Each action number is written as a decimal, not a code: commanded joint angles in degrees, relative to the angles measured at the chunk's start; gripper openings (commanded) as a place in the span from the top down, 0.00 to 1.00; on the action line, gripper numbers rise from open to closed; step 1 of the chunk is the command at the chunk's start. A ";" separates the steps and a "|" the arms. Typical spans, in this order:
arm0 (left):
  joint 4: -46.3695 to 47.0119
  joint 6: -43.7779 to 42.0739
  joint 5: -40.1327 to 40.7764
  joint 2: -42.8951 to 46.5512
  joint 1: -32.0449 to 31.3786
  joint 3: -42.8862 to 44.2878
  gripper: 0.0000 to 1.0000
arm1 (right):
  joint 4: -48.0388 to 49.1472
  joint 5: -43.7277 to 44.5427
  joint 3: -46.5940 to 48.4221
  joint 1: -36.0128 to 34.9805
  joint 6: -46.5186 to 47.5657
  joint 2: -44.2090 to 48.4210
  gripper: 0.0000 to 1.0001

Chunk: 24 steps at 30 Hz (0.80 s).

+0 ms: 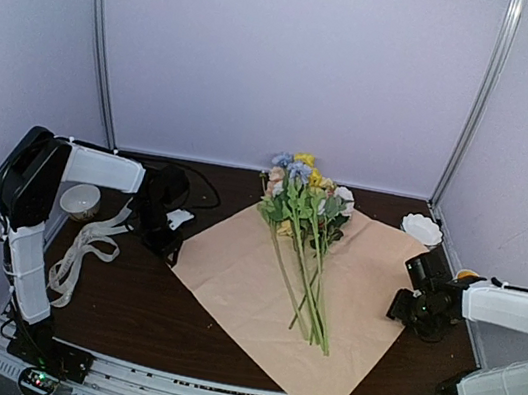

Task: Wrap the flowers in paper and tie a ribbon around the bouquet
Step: Adjust the flattened wrapping paper at the center of the board.

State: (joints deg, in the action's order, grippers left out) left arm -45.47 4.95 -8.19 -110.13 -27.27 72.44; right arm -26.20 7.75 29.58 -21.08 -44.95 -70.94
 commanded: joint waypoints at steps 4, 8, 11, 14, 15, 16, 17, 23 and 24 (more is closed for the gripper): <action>1.43 -0.86 -2.53 -1.44 0.36 -0.72 0.81 | 4.73 -3.65 -0.82 1.65 -2.30 2.20 0.32; 1.49 -0.89 -2.69 -1.49 0.42 -0.79 0.85 | 7.08 -9.35 -1.34 1.83 -3.18 1.22 0.32; 1.74 -0.89 -3.35 -1.44 0.76 -1.11 0.84 | 8.41 -11.84 -1.44 1.81 -3.30 -0.24 0.32; 1.88 -0.94 -3.84 -1.64 1.44 -1.30 0.82 | 9.33 -14.15 -1.32 1.75 -2.95 -2.15 0.33; 1.69 -0.79 -2.73 -1.80 1.71 -1.21 0.81 | 9.48 -14.81 -1.10 1.79 -2.69 -2.83 0.33; 1.19 -0.56 -0.84 -2.37 1.97 -0.92 0.81 | 9.56 -15.55 -0.71 1.75 -2.47 -3.44 0.33; 0.30 -0.48 0.87 -3.02 2.26 -0.50 0.81 | 9.65 -16.25 -0.55 1.75 -2.31 -3.91 0.33; -1.15 0.13 3.41 -3.10 5.64 0.24 0.81 | 10.74 -17.86 -0.01 1.11 -2.27 -4.24 0.39; -1.11 0.36 4.03 -2.67 6.25 0.16 0.81 | 11.33 -18.48 -0.05 0.97 -2.51 -4.40 0.42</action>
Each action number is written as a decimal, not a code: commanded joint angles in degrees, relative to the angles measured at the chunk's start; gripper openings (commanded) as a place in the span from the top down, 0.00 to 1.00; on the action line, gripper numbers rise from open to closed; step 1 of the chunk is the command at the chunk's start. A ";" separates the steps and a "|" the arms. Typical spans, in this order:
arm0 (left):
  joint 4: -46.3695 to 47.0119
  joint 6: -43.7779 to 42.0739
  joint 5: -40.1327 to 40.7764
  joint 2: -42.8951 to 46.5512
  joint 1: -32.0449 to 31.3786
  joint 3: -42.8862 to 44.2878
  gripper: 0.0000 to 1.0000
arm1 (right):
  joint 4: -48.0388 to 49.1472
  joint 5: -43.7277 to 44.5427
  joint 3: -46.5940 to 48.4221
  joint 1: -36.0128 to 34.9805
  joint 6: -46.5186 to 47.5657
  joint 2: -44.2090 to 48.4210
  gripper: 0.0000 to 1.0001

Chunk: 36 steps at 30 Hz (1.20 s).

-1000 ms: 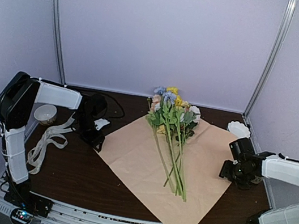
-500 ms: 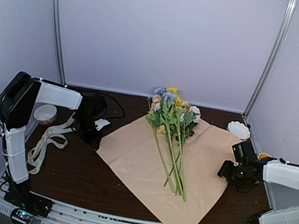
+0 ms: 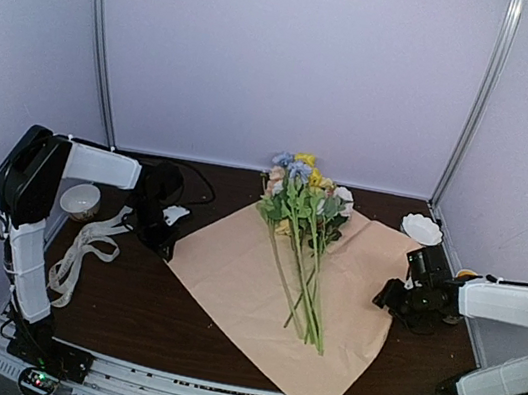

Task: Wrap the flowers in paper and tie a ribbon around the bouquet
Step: Adjust the flattened wrapping paper at the center of the board.

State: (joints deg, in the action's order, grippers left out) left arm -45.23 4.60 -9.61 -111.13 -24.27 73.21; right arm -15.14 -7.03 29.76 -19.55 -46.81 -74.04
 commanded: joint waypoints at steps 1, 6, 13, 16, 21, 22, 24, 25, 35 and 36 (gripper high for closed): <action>-1.40 0.84 6.03 -1.26 3.99 -0.61 0.81 | 1.01 -4.35 -0.24 -0.80 -0.78 -1.61 0.44; -1.35 1.18 7.76 0.17 6.70 -0.34 0.81 | 5.17 -7.20 -0.03 -3.45 -2.29 -3.79 0.64; -1.39 1.76 10.60 1.30 8.60 -0.83 0.80 | 5.53 -7.94 4.20 -9.20 -2.70 -6.67 0.74; -1.42 1.94 11.92 2.35 8.85 -1.04 0.80 | 2.66 -6.39 6.19 -11.22 -1.69 -6.54 0.74; 0.28 2.23 10.91 5.20 8.94 -1.75 0.78 | -5.30 -2.09 8.20 -12.11 1.70 -4.02 0.64; 0.83 2.36 10.89 5.96 8.92 -2.05 0.77 | -6.85 -0.57 8.25 -12.09 2.14 -2.83 0.62; 1.14 2.43 11.01 7.62 8.89 -2.28 0.74 | -10.10 2.13 8.47 -11.88 2.88 -0.15 0.56; 1.26 2.49 10.83 8.42 8.89 -2.28 0.72 | -11.61 3.39 8.68 -11.65 3.36 1.19 0.54; 2.86 2.77 9.09 15.40 8.24 -3.34 0.67 | -29.32 20.62 19.96 -11.56 8.14 11.24 0.49; 3.12 2.86 8.84 15.75 8.07 -3.53 0.66 | -29.94 22.13 21.26 -12.54 8.28 11.42 0.50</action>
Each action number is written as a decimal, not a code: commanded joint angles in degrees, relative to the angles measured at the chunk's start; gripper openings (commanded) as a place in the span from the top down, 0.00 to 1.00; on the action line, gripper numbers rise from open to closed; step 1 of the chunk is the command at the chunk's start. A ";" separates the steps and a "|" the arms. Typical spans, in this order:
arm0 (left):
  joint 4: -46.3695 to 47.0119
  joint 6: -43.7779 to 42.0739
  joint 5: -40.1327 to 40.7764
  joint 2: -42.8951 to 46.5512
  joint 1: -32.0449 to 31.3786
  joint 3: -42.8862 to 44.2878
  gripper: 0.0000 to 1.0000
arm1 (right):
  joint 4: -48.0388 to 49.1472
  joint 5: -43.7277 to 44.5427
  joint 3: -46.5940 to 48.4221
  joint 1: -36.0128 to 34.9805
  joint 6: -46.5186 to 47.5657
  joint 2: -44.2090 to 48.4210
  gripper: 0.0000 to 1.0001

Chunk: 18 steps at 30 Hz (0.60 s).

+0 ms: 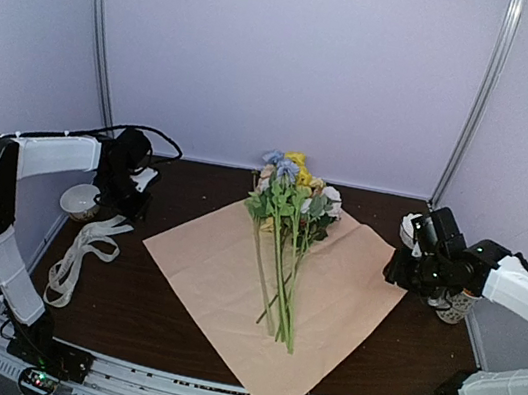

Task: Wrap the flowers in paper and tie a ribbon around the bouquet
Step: Adjust the flattened wrapping paper at the center of the board, then adjust the fake flower on the flattened wrapping paper.

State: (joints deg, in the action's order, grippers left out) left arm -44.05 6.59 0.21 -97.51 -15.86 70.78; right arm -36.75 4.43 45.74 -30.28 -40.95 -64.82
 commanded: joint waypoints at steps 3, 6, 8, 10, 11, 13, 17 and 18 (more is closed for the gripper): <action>2.50 1.02 -1.72 2.05 -1.01 -1.47 0.66 | -5.53 11.81 8.40 -8.07 3.35 0.72 0.52; 3.27 1.41 -2.15 0.58 -1.64 -1.78 0.65 | 0.01 10.66 12.70 -15.50 7.15 -5.11 0.53; 3.88 1.66 -2.56 -0.95 -2.07 -2.08 0.65 | 3.16 8.43 17.17 -19.17 10.54 -11.90 0.53; 4.79 1.97 -3.48 -2.30 -2.53 -2.51 0.65 | 3.39 4.88 23.94 -21.49 13.92 -21.42 0.53; 5.35 2.13 -3.67 -2.94 -2.86 -2.64 0.65 | 2.35 3.64 27.80 -22.29 15.31 -25.94 0.54; 6.34 2.33 -3.63 -4.14 -3.43 -2.96 0.65 | 0.06 1.60 36.26 -23.72 18.15 -33.96 0.55; 6.53 2.44 -2.44 -7.05 -4.03 -3.23 0.65 | -4.19 -4.61 46.89 -25.21 23.36 -46.49 0.59; 6.40 2.38 -2.07 -7.60 -4.04 -3.32 0.65 | -5.46 -5.80 48.64 -25.38 24.30 -48.94 0.61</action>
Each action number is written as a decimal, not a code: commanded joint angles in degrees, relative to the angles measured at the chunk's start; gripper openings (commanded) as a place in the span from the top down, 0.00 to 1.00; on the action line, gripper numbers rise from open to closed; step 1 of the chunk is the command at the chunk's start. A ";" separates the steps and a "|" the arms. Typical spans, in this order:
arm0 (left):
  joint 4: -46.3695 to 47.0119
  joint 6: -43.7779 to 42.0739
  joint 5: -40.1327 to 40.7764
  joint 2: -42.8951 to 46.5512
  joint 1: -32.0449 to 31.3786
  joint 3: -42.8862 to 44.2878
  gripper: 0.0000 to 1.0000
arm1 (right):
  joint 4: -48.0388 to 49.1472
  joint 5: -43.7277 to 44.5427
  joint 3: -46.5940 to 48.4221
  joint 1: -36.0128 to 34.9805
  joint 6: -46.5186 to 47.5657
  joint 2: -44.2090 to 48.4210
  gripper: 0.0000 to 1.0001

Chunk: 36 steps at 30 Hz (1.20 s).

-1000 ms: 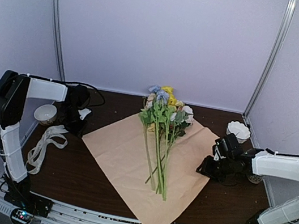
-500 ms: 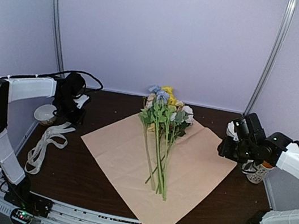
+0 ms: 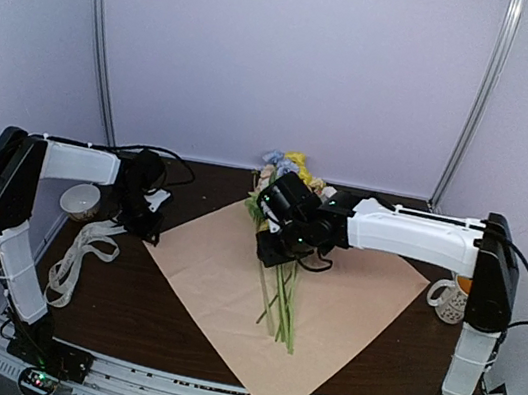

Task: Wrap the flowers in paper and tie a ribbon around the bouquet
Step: Adjust the fake flower on the flattened wrapping paper.

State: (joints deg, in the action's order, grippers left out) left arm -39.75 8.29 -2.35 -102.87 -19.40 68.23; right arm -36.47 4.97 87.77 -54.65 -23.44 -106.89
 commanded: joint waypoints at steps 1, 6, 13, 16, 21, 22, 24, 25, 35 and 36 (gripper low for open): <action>1.97 0.67 0.97 -2.62 -0.48 -0.80 0.65 | -6.97 -6.80 8.32 -1.25 7.74 -8.92 0.61; 1.42 0.36 3.18 -3.74 -0.48 -0.61 0.65 | -13.72 -4.08 12.83 -1.78 10.39 -16.27 0.67; 0.65 -0.03 3.92 -6.56 -0.54 0.20 0.65 | -13.11 -0.19 9.94 -1.56 10.47 -18.01 0.75; 0.37 -0.18 4.26 -6.69 -0.51 0.33 0.65 | -14.02 2.15 9.35 -1.38 9.79 -18.64 0.78; 0.33 -0.18 4.15 -7.13 -0.52 0.49 0.65 | -14.77 6.16 7.22 -0.70 7.61 -17.02 0.82; 0.34 -0.28 4.11 -7.29 -0.49 0.50 0.65 | -14.98 7.20 7.04 -0.60 7.23 -16.73 0.83; 0.35 -0.30 4.11 -7.32 -0.49 0.51 0.65 | -15.23 8.87 6.83 -0.60 6.70 -16.05 0.84; 0.30 -0.25 4.16 -7.34 -0.53 0.51 0.65 | -15.14 9.07 6.69 -0.57 6.66 -15.63 0.84; 0.34 -0.30 3.33 -7.21 -0.47 0.68 0.65 | -7.34 -1.99 4.85 -4.06 11.11 -11.59 0.83; 0.32 -0.30 3.32 -7.23 -0.53 0.68 0.65 | -5.97 -3.04 4.11 -4.54 11.33 -11.34 0.82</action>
State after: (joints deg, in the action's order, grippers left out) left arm -39.64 8.43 0.84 -108.01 -19.73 68.69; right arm -47.94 7.55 94.15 -56.69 -14.20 -122.43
